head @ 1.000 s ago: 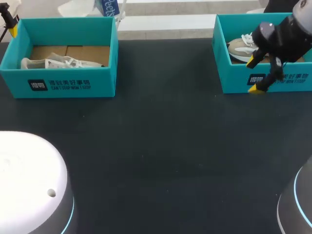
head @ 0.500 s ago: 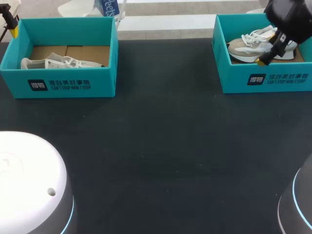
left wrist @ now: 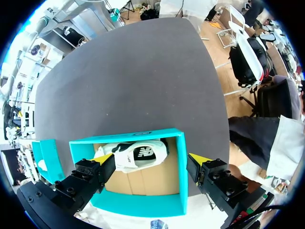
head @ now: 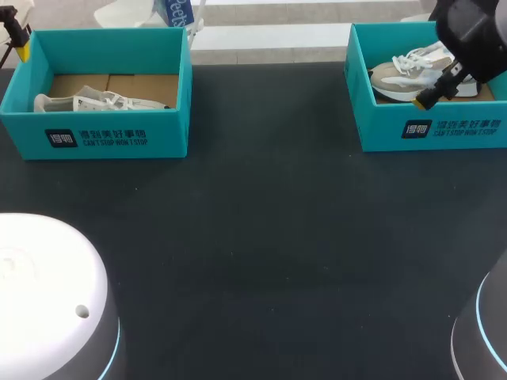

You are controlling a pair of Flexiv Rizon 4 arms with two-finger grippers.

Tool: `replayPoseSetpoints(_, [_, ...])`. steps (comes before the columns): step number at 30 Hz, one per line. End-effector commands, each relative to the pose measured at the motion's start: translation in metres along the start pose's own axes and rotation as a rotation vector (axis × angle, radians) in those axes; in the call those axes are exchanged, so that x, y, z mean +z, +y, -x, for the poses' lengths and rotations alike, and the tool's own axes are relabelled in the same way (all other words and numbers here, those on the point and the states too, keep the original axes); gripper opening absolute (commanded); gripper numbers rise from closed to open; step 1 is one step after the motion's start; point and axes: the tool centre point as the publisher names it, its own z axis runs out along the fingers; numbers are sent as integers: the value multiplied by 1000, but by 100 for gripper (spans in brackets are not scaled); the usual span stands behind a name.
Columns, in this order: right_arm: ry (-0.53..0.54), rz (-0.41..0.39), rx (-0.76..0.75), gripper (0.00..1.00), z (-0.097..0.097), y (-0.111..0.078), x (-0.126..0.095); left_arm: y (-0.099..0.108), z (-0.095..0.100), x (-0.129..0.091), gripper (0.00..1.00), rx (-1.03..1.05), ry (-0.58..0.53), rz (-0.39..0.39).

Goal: Take the shoe out of the shoebox, open the shoe tongue, remove and reinsert the insole, then place the shoe into the shoebox

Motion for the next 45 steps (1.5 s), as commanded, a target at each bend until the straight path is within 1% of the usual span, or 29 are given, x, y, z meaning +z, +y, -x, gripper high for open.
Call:
replayPoseSetpoints(1, [0, 1, -1, 100, 0, -1, 1, -1, 0, 0, 100, 0, 3, 2])
replayPoseSetpoints(5, [0, 1, -1, 100, 0, -1, 1, -1, 0, 0, 100, 0, 3, 2])
replayPoseSetpoints(6, [-11, 7, 26, 100, 10, 3, 3, -1, 0, 0, 100, 0, 3, 2])
replayPoseSetpoints(8, [-44, -51, 45, 100, 31, 9, 10, -1, 0, 0, 100, 0, 3, 2])
replayPoseSetpoints(9, [-47, -44, 91, 100, 41, 10, 13, -1, 0, 0, 100, 0, 3, 2])
replayPoseSetpoints(10, [-47, -44, 91, 100, 41, 10, 13, -1, 0, 0, 100, 0, 3, 2])
replayPoseSetpoints(11, [-89, -95, 133, 100, 63, 12, 17, -1, 0, 0, 100, 0, 3, 2])
replayPoseSetpoints(13, [-102, -93, 220, 100, 85, 13, 20, -1, 0, 0, 100, 0, 3, 2])
replayPoseSetpoints(14, [-98, -132, 242, 100, 95, 13, 23, -1, 0, 0, 100, 0, 3, 2])
replayPoseSetpoints(15, [-116, -165, 247, 100, 106, 13, 24, -1, 0, 0, 100, 0, 3, 2])
replayPoseSetpoints(17, [-132, -155, 324, 100, 127, 10, 27, -1, 0, 0, 100, 0, 3, 2])
replayPoseSetpoints(19, [-147, -185, 361, 100, 149, 7, 32, -1, 0, 0, 100, 0, 3, 2])
replayPoseSetpoints(22, [-152, -203, 371, 100, 178, 8, 39, -1, 0, 0, 100, 0, 3, 2])
replayPoseSetpoints(23, [-159, -221, 371, 100, 189, 8, 42, -1, 0, 0, 100, 0, 3, 2])
replayPoseSetpoints(24, [-172, -232, 408, 100, 201, 7, 46, -1, 0, 0, 100, 0, 3, 2])
replayPoseSetpoints(25, [-193, -221, 442, 100, 211, 6, 49, -1, 0, 0, 100, 0, 3, 2])
replayPoseSetpoints(26, [-208, -252, 471, 100, 219, 5, 53, -1, 0, 0, 100, 0, 3, 2])
replayPoseSetpoints(27, [-215, -257, 487, 100, 226, 2, 57, -1, 0, 0, 100, 0, 3, 2])
replayPoseSetpoints(28, [-232, -239, 534, 100, 235, 1, 62, -1, 0, 0, 100, 0, 3, 2])
replayPoseSetpoints(29, [-252, -244, 597, 100, 245, 0, 67, -1, 0, 0, 100, 0, 3, 2])
replayPoseSetpoints(30, [-267, -209, 648, 100, 254, -1, 71, -1, 0, 0, 100, 0, 3, 2])
replayPoseSetpoints(32, [-297, -197, 731, 100, 267, -2, 78, -1, 0, 0, 100, 0, 3, 2])
replayPoseSetpoints(33, [-300, -168, 770, 100, 277, -1, 84, -1, 0, 0, 100, 0, 3, 2])
replayPoseSetpoints(36, [-325, -193, 807, 100, 295, 4, 94, -1, 0, 0, 100, 0, 3, 2])
replayPoseSetpoints(37, [-341, -224, 834, 100, 301, 4, 97, -1, 0, 0, 100, 0, 3, 2])
replayPoseSetpoints(45, [-341, -224, 834, 100, 301, 4, 97, -1, 0, 0, 100, 0, 3, 2])
